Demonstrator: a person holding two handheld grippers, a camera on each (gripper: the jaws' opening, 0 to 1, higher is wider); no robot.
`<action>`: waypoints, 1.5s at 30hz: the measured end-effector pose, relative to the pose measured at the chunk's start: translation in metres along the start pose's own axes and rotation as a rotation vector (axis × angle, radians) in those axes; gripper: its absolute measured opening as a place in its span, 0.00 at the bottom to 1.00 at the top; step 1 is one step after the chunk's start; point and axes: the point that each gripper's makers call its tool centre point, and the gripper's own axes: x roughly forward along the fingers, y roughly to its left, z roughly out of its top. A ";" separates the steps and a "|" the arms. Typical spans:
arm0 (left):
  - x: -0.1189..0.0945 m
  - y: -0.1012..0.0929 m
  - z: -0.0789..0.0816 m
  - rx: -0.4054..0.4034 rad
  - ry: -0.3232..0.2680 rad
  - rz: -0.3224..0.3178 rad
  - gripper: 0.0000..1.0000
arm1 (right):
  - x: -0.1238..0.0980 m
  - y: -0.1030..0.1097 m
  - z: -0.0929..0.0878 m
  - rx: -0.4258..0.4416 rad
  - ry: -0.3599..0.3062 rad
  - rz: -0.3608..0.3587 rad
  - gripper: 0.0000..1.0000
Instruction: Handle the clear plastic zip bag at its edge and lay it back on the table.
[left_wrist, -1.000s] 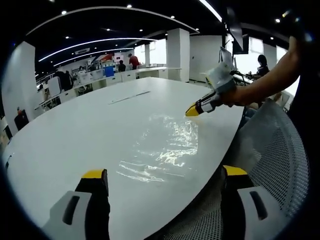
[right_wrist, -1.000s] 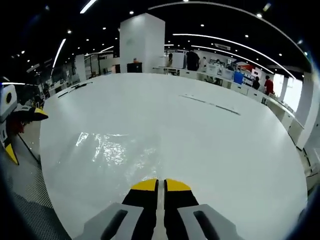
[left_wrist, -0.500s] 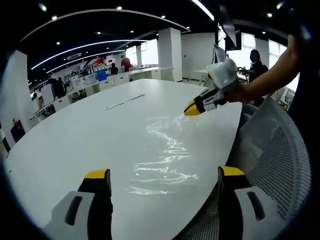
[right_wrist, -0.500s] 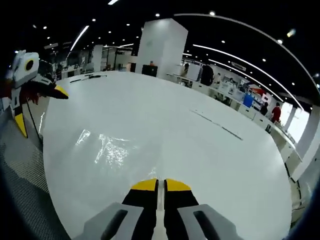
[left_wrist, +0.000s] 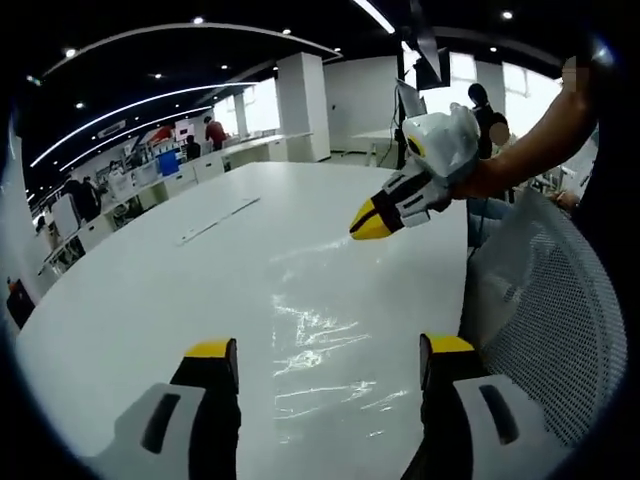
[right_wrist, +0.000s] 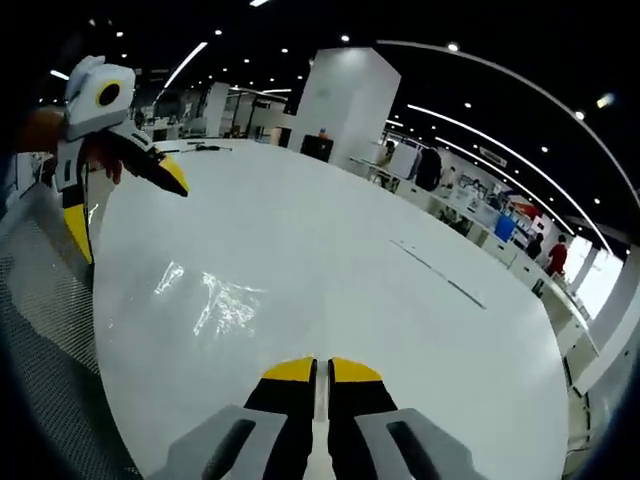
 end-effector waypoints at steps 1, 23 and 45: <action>0.004 0.001 0.002 0.007 0.006 -0.010 0.69 | -0.001 0.000 0.001 0.002 -0.003 0.001 0.00; 0.036 0.018 0.027 0.075 0.026 -0.076 0.65 | -0.004 0.005 0.017 -0.017 -0.043 0.019 0.00; 0.056 0.025 0.042 0.153 0.060 -0.128 0.62 | -0.008 0.012 0.033 -0.058 -0.075 0.037 0.00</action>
